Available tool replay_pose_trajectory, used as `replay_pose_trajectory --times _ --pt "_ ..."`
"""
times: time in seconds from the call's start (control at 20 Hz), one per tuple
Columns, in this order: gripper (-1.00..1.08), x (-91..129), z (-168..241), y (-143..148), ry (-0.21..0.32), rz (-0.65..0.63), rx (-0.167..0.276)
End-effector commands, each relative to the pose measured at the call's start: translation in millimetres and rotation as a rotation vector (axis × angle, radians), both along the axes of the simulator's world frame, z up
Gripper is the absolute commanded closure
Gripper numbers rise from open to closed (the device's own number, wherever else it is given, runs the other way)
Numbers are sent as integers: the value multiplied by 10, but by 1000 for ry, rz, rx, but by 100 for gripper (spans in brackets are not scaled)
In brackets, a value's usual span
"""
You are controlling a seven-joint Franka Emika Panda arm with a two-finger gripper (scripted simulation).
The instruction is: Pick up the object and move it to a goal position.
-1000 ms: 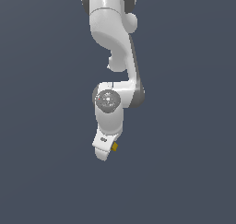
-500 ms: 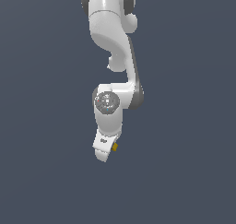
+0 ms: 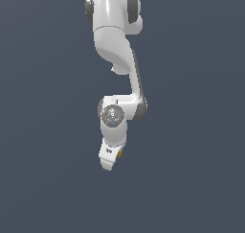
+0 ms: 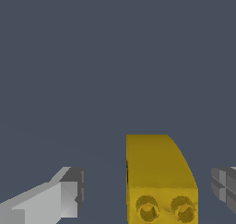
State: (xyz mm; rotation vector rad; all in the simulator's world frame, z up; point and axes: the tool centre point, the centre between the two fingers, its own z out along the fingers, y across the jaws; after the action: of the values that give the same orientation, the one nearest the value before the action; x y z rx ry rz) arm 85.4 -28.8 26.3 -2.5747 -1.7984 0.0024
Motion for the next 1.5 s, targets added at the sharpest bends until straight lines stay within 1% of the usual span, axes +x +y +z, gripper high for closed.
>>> replay_pose_trajectory --times 0.0,0.15,0.2,0.95,1.2,1.45 --pt "-92 9 -49 -1 -2 0 0" --pt "-92 18 -43 -3 -2 0 0" --pt "108 18 -43 -3 -2 0 0" --pt "108 -11 -29 -4 -1 0 0" --pt "108 -98 23 -8 -1 0 0" --pt "108 -251 115 -16 -1 0 0"
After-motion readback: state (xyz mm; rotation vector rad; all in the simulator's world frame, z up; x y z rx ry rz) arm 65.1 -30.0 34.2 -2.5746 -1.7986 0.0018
